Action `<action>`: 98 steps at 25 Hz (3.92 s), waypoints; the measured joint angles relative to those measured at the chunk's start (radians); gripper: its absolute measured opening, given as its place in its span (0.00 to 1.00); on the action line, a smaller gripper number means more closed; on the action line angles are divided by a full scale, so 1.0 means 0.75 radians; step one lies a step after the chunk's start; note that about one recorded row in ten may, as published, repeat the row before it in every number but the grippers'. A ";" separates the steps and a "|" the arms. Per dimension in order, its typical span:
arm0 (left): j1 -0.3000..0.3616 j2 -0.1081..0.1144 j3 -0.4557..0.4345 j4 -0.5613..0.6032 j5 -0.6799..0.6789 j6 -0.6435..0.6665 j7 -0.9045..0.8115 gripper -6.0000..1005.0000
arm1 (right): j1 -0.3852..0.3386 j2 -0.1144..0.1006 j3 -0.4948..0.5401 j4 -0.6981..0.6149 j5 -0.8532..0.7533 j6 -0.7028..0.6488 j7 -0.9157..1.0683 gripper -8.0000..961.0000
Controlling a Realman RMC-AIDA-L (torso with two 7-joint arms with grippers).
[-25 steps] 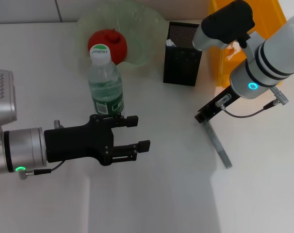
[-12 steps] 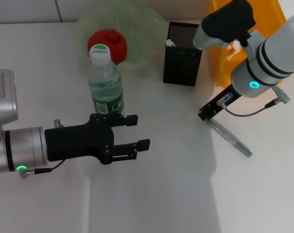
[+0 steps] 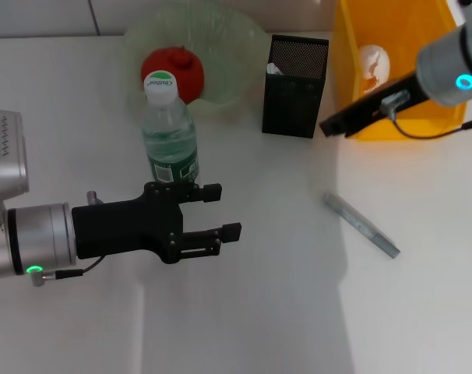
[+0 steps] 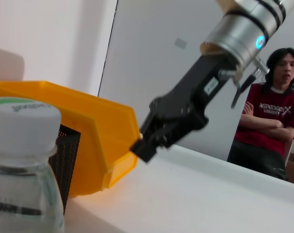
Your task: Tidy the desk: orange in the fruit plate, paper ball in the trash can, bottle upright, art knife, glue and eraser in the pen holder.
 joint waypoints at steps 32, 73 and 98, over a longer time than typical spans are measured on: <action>0.000 -0.004 0.000 0.006 0.002 0.006 -0.002 0.73 | 0.072 0.001 0.000 0.424 -0.053 -0.034 -0.288 0.49; 0.012 -0.012 0.006 0.004 0.002 -0.001 0.000 0.73 | 0.135 0.001 -0.058 0.573 -0.124 0.027 -0.273 0.20; 0.015 -0.006 0.000 0.005 0.002 0.008 0.002 0.73 | -0.251 -0.004 0.531 -0.230 0.686 0.059 -0.473 0.15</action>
